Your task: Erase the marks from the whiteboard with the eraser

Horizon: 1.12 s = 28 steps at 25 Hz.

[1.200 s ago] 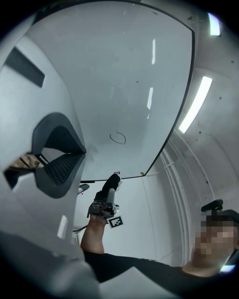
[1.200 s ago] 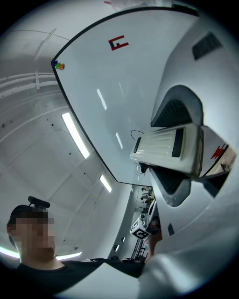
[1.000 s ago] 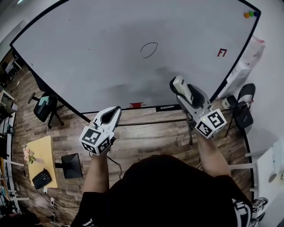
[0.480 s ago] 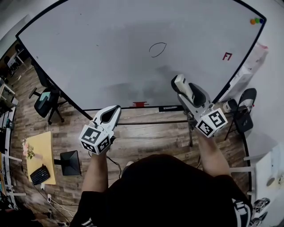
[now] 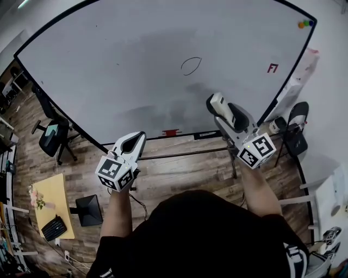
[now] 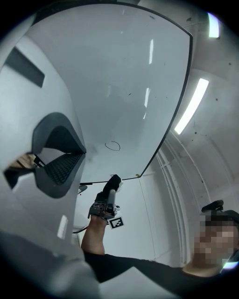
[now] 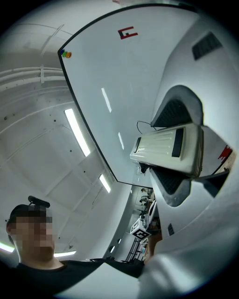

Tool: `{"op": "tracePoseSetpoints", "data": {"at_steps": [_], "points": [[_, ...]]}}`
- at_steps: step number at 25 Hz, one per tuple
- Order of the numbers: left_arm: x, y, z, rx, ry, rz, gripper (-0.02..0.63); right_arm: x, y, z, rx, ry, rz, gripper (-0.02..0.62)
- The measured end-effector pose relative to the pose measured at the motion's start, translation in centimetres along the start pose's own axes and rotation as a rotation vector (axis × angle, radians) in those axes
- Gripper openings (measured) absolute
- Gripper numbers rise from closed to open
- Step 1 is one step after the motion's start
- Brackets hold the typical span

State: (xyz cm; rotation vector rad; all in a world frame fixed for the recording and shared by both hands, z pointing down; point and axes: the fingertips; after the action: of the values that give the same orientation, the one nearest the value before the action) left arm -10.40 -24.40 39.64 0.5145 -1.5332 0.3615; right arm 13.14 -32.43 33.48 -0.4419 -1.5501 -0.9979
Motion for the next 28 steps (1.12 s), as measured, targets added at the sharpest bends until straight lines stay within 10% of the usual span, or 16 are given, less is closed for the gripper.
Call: {"op": "tracePoseSetpoints", "data": {"at_steps": [28], "points": [[-0.9, 1.1, 6.6, 0.064, 0.0, -0.018, 0.012, 0.3, -7.1, 0.6, 0.115, 0.095, -0.063, 0.264]]}}
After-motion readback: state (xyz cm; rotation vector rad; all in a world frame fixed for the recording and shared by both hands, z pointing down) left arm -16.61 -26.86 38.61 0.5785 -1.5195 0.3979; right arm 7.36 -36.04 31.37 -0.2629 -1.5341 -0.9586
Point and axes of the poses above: the fingertips, and each gripper's own axes: y backward along the fingers, z to its left, x out of its underside, and after that the axes turned 10 degrees about -z, right-handed
